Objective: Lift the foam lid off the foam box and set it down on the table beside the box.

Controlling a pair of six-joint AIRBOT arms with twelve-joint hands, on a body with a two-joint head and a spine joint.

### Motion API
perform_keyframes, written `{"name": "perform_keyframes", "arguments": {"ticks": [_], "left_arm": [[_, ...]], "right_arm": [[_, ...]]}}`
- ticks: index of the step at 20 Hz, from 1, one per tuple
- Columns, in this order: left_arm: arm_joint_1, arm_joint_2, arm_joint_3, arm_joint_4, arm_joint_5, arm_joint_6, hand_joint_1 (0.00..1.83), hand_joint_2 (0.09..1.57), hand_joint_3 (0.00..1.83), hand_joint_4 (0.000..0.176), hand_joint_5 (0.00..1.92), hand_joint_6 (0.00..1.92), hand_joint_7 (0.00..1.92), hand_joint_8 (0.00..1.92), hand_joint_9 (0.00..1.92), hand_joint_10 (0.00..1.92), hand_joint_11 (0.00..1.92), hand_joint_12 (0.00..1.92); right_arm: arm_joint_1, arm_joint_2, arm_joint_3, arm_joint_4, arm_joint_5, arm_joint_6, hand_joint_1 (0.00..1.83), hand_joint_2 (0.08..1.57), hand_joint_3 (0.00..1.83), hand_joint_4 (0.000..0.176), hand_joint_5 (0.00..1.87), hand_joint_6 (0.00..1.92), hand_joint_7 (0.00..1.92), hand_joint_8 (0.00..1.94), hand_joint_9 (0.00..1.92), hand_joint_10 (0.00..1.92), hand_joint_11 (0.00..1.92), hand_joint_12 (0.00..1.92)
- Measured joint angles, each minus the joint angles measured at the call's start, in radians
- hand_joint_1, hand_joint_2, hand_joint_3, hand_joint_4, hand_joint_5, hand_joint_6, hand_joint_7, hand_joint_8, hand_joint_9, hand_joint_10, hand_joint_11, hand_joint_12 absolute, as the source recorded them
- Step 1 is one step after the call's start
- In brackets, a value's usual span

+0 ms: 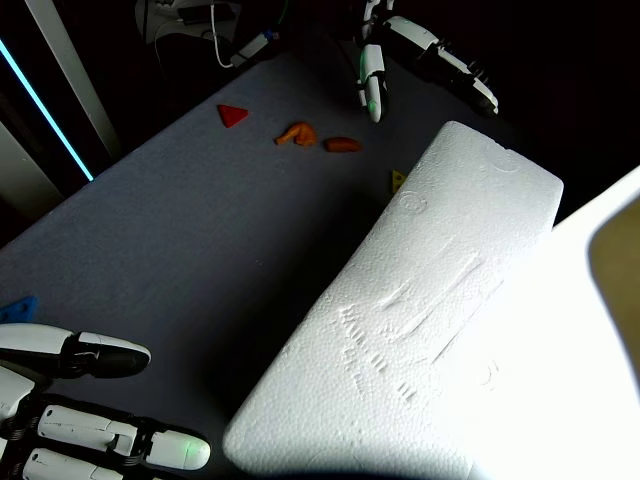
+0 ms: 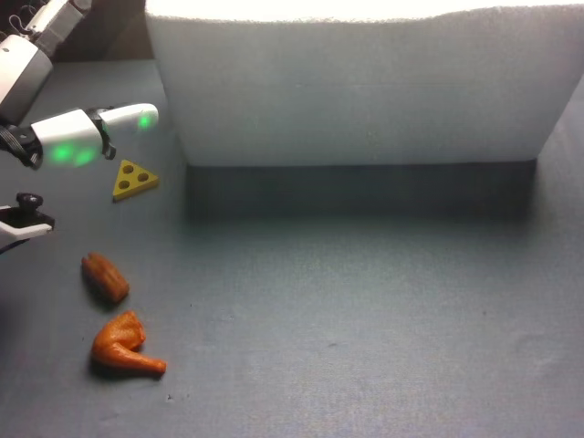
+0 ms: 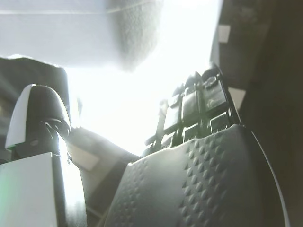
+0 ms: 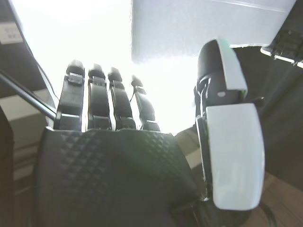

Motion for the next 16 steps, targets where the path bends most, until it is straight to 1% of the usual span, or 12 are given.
{"name": "perform_keyframes", "arguments": {"ticks": [2, 3, 5, 6, 7, 8, 9, 11, 12, 13, 14, 16], "left_arm": [[-0.008, -0.011, 0.008, -0.01, 0.0, -0.003, 0.83, 1.05, 0.0, 0.026, 0.0, 0.0, 0.0, 0.0, 0.0, 0.0, 0.0, 0.0], [-0.013, -0.015, 0.009, -0.014, 0.003, -0.002, 0.83, 1.04, 0.0, 0.027, 0.0, 0.0, 0.0, 0.0, 0.0, 0.0, 0.0, 0.0], [-0.02, -0.023, 0.022, -0.021, 0.006, -0.003, 0.85, 1.05, 0.0, 0.027, 0.0, 0.0, 0.0, 0.0, 0.0, 0.0, 0.0, 0.0], [-0.026, -0.028, 0.026, -0.029, 0.01, -0.003, 0.84, 1.05, 0.0, 0.024, 0.0, 0.0, 0.0, 0.0, 0.0, 0.0, 0.0, 0.0], [-0.027, -0.031, 0.028, -0.042, 0.01, -0.003, 0.85, 1.06, 0.0, 0.014, 0.0, 0.0, 0.0, 0.0, 0.0, 0.0, 0.0, 0.0], [-0.029, -0.033, 0.032, -0.045, 0.016, -0.004, 0.85, 1.06, 0.0, 0.013, 0.0, 0.0, 0.0, 0.0, 0.0, 0.0, 0.0, 0.0], [-0.029, -0.033, 0.036, -0.045, 0.019, -0.006, 0.85, 1.06, 0.0, 0.013, 0.0, 0.0, 0.0, 0.0, 0.0, 0.0, 0.0, 0.0], [-0.034, -0.045, 0.049, -0.057, 0.018, -0.011, 0.86, 1.05, 0.0, 0.019, 0.0, 0.0, 0.0, 0.0, 0.0, 0.0, 0.0, 0.0], [-0.041, -0.048, 0.053, -0.061, 0.032, -0.013, 0.87, 1.06, 0.0, 0.019, 0.0, 0.0, 0.0, 0.0, 0.0, 0.0, 0.0, 0.0], [-0.045, -0.053, 0.061, -0.06, 0.037, -0.014, 0.86, 1.05, 0.0, 0.02, 0.0, 0.0, 0.0, 0.0, 0.0, 0.0, 0.0, 0.0], [-0.051, -0.058, 0.066, -0.063, 0.042, -0.016, 0.85, 1.05, 0.0, 0.025, 0.0, 0.0, 0.0, 0.0, 0.0, 0.0, 0.0, 0.0], [-0.055, -0.063, 0.075, -0.06, 0.047, -0.019, 0.86, 1.04, 0.0, 0.019, 0.0, 0.0, 0.0, 0.0, 0.0, 0.0, 0.0, 0.0]], "right_arm": [[0.013, -0.006, 0.01, 0.003, 0.0, 0.0, 0.78, 1.13, 0.0, 0.019, 0.0, 0.0, 0.0, 0.0, 0.0, 0.0, 0.0, 0.0], [0.016, -0.008, 0.012, 0.005, -0.001, 0.0, 0.78, 1.14, 0.0, 0.024, 0.0, 0.0, 0.0, 0.0, 0.0, 0.0, 0.0, 0.0], [0.029, -0.014, 0.021, 0.024, 0.0, 0.0, 0.79, 1.14, 0.0, 0.021, 0.0, 0.0, 0.0, 0.0, 0.0, 0.0, 0.0, 0.0], [0.032, -0.016, 0.028, 0.028, -0.001, 0.0, 0.8, 1.15, 0.0, 0.016, 0.0, 0.0, 0.0, 0.0, 0.0, 0.0, 0.0, 0.0], [0.04, -0.019, 0.035, 0.034, -0.003, -0.002, 0.79, 1.15, 0.0, 0.022, 0.0, 0.0, 0.0, 0.0, 0.0, 0.0, 0.0, 0.0], [0.052, -0.026, 0.042, 0.042, -0.003, -0.001, 0.8, 1.15, 0.0, 0.026, 0.0, 0.0, 0.0, 0.0, 0.0, 0.0, 0.0, 0.0], [0.061, -0.033, 0.055, 0.04, -0.01, -0.002, 0.79, 1.16, 0.01, 0.012, 0.0, 0.0, 0.0, 0.0, 0.0, 0.0, 0.0, 0.0], [0.092, -0.053, 0.079, 0.042, -0.039, -0.002, 0.81, 1.17, 0.01, 0.014, 0.0, 0.0, 0.0, 0.0, 0.01, 0.0, 0.0, 0.0], [0.104, -0.061, 0.09, 0.036, -0.052, -0.003, 0.85, 1.17, 0.01, 0.027, 0.0, 0.0, 0.0, 0.0, 0.0, 0.0, 0.0, 0.0], [0.114, -0.063, 0.096, 0.035, -0.063, -0.004, 0.86, 1.17, 0.01, 0.02, 0.0, 0.0, 0.0, 0.0, 0.0, 0.0, 0.0, 0.0], [0.133, -0.065, 0.105, 0.035, -0.084, -0.009, 0.86, 1.18, 0.01, 0.026, 0.0, 0.0, 0.0, 0.0, 0.0, 0.0, 0.0, 0.0], [0.159, -0.077, 0.133, 0.037, -0.106, -0.012, 0.82, 1.15, 0.0, 0.0, 0.0, 0.0, 0.0, 0.0, 0.03, 0.02, 0.0, 0.0]]}}
